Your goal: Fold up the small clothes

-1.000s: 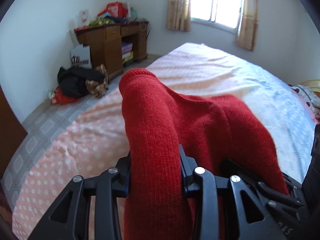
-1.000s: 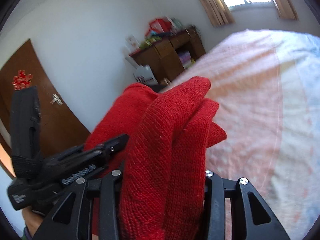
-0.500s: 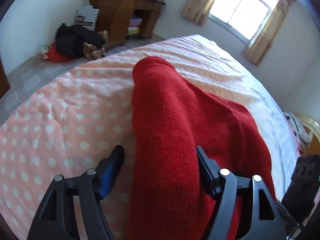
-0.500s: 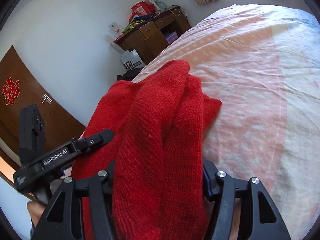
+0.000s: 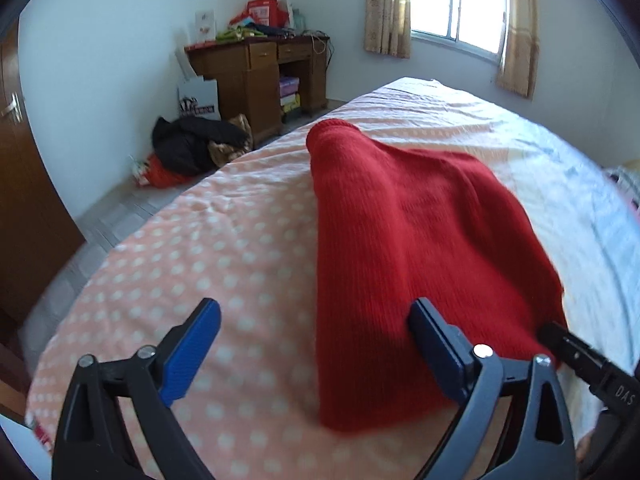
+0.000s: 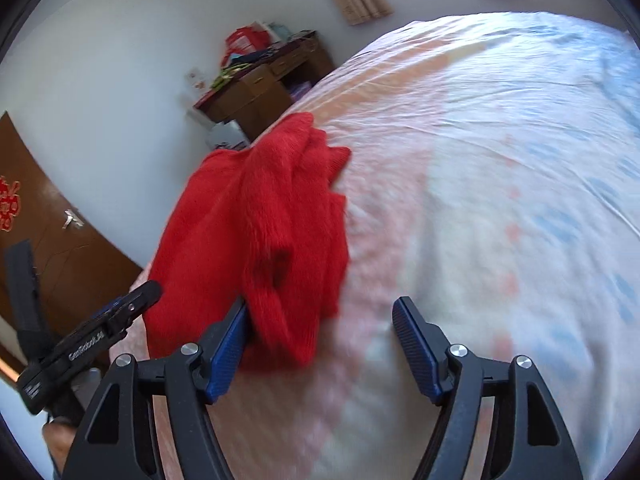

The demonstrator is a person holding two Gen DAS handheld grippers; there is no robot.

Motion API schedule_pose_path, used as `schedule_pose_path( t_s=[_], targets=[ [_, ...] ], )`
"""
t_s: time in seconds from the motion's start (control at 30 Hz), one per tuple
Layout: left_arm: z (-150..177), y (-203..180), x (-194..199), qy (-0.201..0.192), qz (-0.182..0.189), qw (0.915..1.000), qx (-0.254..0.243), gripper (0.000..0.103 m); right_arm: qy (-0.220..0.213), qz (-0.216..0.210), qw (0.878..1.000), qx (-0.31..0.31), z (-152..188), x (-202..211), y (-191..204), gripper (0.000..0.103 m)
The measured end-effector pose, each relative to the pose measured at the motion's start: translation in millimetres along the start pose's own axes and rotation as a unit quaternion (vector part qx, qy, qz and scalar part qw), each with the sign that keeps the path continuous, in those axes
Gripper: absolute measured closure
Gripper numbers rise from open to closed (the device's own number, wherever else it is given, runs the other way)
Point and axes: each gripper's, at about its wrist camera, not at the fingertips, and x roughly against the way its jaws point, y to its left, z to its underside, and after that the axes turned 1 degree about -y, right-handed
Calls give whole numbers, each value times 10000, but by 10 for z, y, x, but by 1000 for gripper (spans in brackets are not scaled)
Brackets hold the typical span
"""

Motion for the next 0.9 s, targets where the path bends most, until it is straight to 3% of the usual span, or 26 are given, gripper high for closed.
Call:
schedule_pose_path(
  t_s=[0.27, 0.63, 0.83, 0.9],
  targets=[
    [410, -68, 299, 230, -172, 9992, -272, 3, -139, 677, 9975, -155, 511, 534, 29, 31],
    [948, -75, 1046, -240, -156, 9990, -347, 0, -209, 1044, 9943, 34, 967, 1215, 275, 31],
    [1002, -14, 1453, -596, 288, 9974, -270, 0, -433, 1041, 9934, 218, 1042, 1581, 560, 29],
    [1031, -32, 1579, -729, 261, 9965, -328, 0, -615, 1005, 9926, 294, 1033, 1750, 689, 28]
  ],
)
